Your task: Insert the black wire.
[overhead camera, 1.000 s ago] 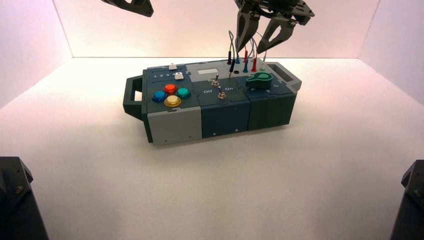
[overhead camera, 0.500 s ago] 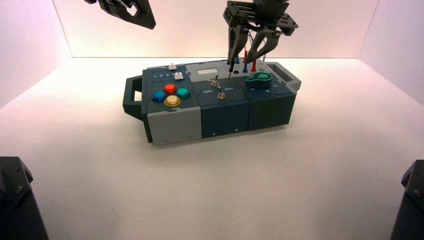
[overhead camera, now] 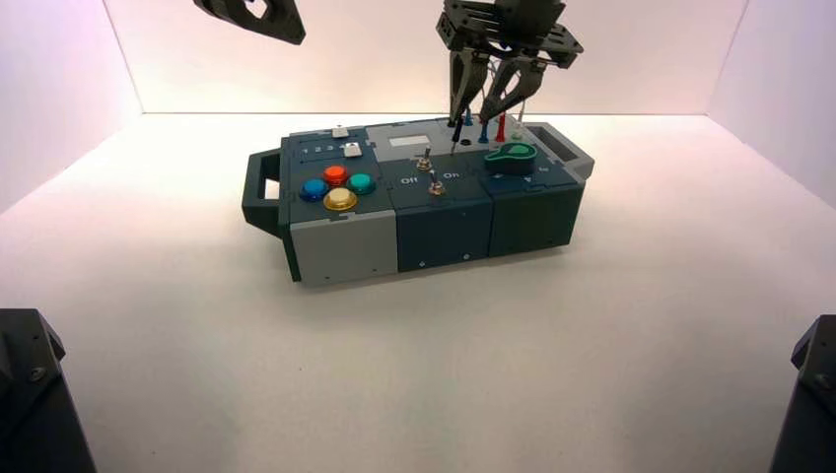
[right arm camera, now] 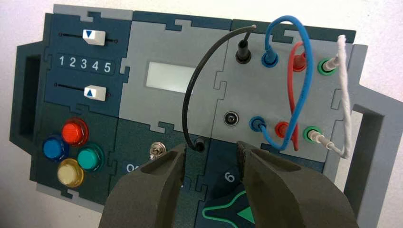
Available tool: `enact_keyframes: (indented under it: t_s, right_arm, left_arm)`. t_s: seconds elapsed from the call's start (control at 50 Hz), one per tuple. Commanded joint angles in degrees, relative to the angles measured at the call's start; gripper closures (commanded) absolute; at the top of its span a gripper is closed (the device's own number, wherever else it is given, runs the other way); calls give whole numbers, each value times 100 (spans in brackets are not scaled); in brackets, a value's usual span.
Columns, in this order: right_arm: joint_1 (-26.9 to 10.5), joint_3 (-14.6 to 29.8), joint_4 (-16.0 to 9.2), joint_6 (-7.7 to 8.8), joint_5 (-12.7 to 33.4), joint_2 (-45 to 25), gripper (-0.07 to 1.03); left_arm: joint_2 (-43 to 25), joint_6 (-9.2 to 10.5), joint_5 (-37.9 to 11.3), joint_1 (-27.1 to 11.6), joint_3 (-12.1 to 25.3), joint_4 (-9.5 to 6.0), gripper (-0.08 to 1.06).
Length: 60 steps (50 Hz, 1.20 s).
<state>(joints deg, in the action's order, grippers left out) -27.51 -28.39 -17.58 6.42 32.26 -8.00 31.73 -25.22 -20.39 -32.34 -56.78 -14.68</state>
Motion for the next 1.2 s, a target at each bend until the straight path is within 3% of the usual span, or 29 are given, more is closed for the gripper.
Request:
enact_keyframes:
  t_s: [0.02,0.7,1.2]
  right_arm:
    - [-35,176,-18,18,0,70,41]
    - [-44,308,-26,9,70,-70,55]
    - [-44,308,-44,0,185,-88,86]
  left_arm:
    - [62,-9,53,0,79,9,101]
    - [105,-9,53,0,62,9,101]
    - [158,-18,53,0,62,9,101]
